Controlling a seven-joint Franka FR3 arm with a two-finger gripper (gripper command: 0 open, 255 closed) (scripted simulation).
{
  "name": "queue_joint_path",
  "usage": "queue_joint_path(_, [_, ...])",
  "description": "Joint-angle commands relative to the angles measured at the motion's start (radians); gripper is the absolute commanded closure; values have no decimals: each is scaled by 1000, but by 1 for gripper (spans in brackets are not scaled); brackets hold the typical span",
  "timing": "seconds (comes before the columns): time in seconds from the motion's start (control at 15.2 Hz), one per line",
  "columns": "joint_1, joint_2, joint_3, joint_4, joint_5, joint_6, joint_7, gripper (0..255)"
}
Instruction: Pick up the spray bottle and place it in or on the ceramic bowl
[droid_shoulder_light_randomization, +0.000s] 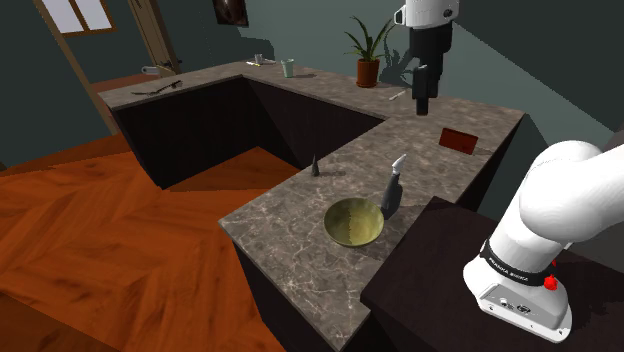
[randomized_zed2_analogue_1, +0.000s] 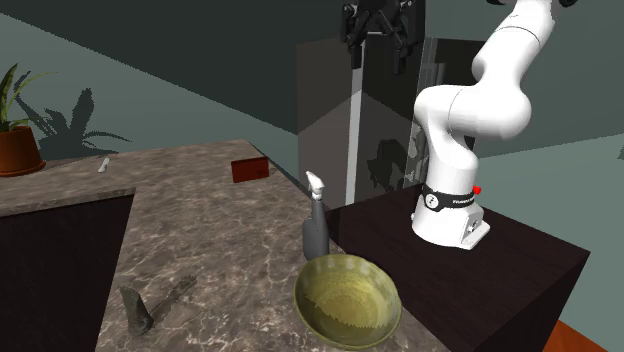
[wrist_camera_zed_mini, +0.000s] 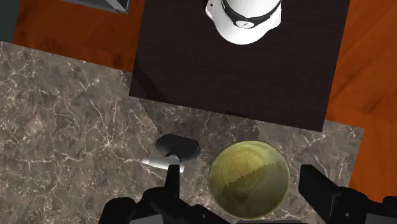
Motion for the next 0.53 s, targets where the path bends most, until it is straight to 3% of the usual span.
queue_joint_path(0.0, [0, 0, 0, 0, 0, 0, 0, 0])
queue_joint_path(0.46, [102, -39, -156, -246, -122, 286, -414, 0])
